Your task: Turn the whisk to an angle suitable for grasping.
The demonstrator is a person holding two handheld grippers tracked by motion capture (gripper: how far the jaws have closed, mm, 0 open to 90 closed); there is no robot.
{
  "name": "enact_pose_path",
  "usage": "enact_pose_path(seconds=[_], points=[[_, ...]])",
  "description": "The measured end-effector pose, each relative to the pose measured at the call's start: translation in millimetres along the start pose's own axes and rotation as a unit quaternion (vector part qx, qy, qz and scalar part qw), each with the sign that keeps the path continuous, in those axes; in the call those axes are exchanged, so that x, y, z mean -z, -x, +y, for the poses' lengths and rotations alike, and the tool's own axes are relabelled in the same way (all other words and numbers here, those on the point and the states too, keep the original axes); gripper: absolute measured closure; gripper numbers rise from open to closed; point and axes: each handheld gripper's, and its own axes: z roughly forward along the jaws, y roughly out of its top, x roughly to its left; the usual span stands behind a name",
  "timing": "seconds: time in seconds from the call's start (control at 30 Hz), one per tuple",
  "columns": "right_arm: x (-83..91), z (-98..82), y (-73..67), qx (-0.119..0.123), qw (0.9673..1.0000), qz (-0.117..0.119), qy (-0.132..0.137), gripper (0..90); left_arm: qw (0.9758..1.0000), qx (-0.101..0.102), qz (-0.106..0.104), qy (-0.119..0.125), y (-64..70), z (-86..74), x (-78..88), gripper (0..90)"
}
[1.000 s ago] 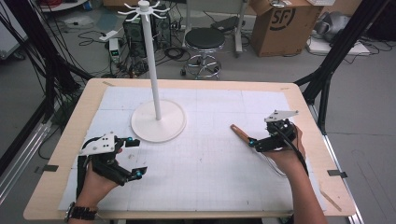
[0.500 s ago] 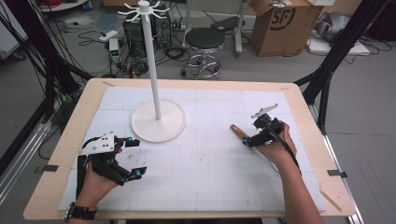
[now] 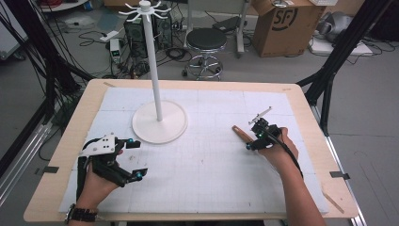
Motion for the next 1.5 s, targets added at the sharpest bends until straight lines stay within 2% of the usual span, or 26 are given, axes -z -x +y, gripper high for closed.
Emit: enact_pose_path(seconds=[0.1, 0.2, 0.33, 0.37, 0.47, 0.6, 0.9, 1.1, 1.17, 1.27, 1.3, 1.33, 1.37, 1.4, 1.43, 1.5], points=[[-2.5, -0.1, -0.6, -0.002, 1.0, -0.005, -0.007, 44.2, 1.0, 0.001, 0.0, 0.001, 0.2, -0.2, 0.0, 1.7], [-5.4, -0.1, -0.5, 0.007, 0.9998, -0.007, -0.018, 44.9, 1.0, 0.003, 0.001, 0.002, 0.5, -0.1, 0.7, 1.7], [-10.8, -3.2, 0.0, 0.006, 0.9995, -0.002, -0.03, 49.0, 1.0, 0.003, 0.0, 0.001, 0.5, -0.3, 0.5, 1.7], [-10.9, -5.3, 2.1, -0.006, 0.9997, 0.006, -0.022, 50.3, 1.0, 0.002, 0.0, 0.001, 0.5, -0.5, 0.3, 1.7], [-9.8, -5.7, 2.2, -0.004, 0.9995, 0.019, -0.025, 60.9, 1.0, 0.002, 0.0, 0.0, 0.4, -0.6, 0.1, 1.7], [-9.8, -4.5, 0.5, 0.004, 0.9993, 0.023, -0.028, 66.6, 1.0, 0.002, 0.0, 0.0, 0.6, -0.4, 0.6, 1.7], [-9.3, -5.3, 2.5, -0.011, 0.999, 0.033, -0.028, 69.7, 1.0, -0.001, 0.002, 0.0, 0.4, -0.1, 1.8, 1.7], [-7.5, -5.6, 1.3, 0.0, 0.9991, 0.033, -0.024, 70.6, 1.0, 0.001, 0.002, 0.001, 0.3, -0.1, 2.2, 1.7], [-6.6, -5.4, 0.9, -0.001, 0.9992, 0.035, -0.018, 70.6, 1.0, 0.001, 0.002, 0.001, 0.3, -0.1, 2.4, 1.7], [-0.6, -4.6, 0.3, -0.003, 0.9989, 0.047, 0.008, 70.7, 1.0, 0.001, 0.002, 0.001, 0.3, -0.1, 2.3, 1.7], [3.6, -4.8, 0.6, -0.008, 0.9977, 0.061, 0.03, 70.8, 1.0, 0.001, 0.002, 0.001, 0.3, -0.1, 2.3, 1.7], [3.6, -4.8, 0.6, -0.008, 0.9977, 0.061, 0.03, 70.8, 1.0, 0.001, 0.003, 0.001, 0.3, 0.0, 2.3, 1.7], [9.0, -5.3, 1.1, -0.013, 0.9965, 0.068, 0.046, 70.8, 1.0, 0.001, 0.003, 0.001, 0.3, 0.0, 2.3, 1.7], [9.0, -5.3, 1.1, -0.013, 0.9965, 0.068, 0.046, 70.8, 1.0, 0.001, 0.002, 0.001, 0.3, 0.0, 2.2, 1.7], [14.6, -6.5, 2.1, -0.016, 0.9945, 0.078, 0.069, 70.8, 1.0, 0.001, 0.002, 0.0, 0.3, -0.1, 2.1, 1.7], [22.1, -7.9, 2.4, -0.02, 0.9923, 0.083, 0.091, 70.8, 1.0, 0.001, 0.002, 0.0, 0.2, -0.1, 2.1, 1.7]])
